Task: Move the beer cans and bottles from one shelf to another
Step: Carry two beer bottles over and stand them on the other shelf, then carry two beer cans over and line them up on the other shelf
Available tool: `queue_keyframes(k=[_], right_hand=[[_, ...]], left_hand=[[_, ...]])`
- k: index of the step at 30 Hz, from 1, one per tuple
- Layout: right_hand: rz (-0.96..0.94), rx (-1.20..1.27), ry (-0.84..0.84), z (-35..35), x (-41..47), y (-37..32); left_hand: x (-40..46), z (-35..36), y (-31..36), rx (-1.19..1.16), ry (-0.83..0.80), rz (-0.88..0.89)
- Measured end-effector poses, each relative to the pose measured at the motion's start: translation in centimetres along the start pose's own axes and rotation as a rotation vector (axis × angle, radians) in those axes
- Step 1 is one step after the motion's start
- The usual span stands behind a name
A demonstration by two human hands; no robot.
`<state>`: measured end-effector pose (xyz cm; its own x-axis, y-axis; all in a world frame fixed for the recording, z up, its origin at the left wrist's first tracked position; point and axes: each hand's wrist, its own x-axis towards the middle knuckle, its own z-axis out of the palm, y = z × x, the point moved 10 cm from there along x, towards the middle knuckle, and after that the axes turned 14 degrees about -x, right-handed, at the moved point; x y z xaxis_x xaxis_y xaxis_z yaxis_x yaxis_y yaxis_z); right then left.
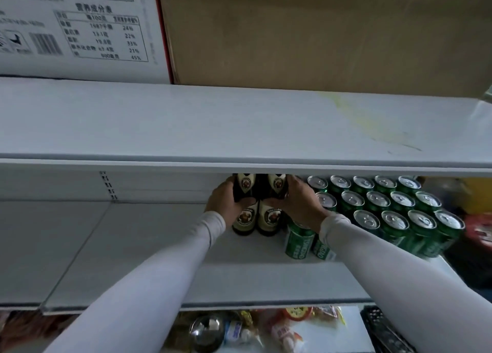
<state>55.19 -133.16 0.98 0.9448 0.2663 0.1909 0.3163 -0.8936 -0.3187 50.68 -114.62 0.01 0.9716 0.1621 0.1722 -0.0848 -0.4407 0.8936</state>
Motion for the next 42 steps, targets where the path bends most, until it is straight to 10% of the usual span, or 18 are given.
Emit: queue_keyframes(k=[17, 23, 32, 42], right_hand=[[-0.176, -0.108, 0.034, -3.7, -6.6, -2.8], [-0.572, -0.156, -0.281, -1.4, -7.9, -18.5], [-1.060, -0.107, -0.215, -0.4, -15.8, -49.0], [-1.201, -0.050, -0.084, -2.7, -20.7, -76.4]], left_hand=[[-8.7, -7.3, -1.4, 0.307, -0.142, -0.179], [-17.0, -17.7, 1.6, 0.551, -0.030, -0.242], [-31.2, -41.5, 4.8, 0.687, 0.280, -0.344], [-41.1, -65.3, 4.5, 0.842, 0.464, -0.332]])
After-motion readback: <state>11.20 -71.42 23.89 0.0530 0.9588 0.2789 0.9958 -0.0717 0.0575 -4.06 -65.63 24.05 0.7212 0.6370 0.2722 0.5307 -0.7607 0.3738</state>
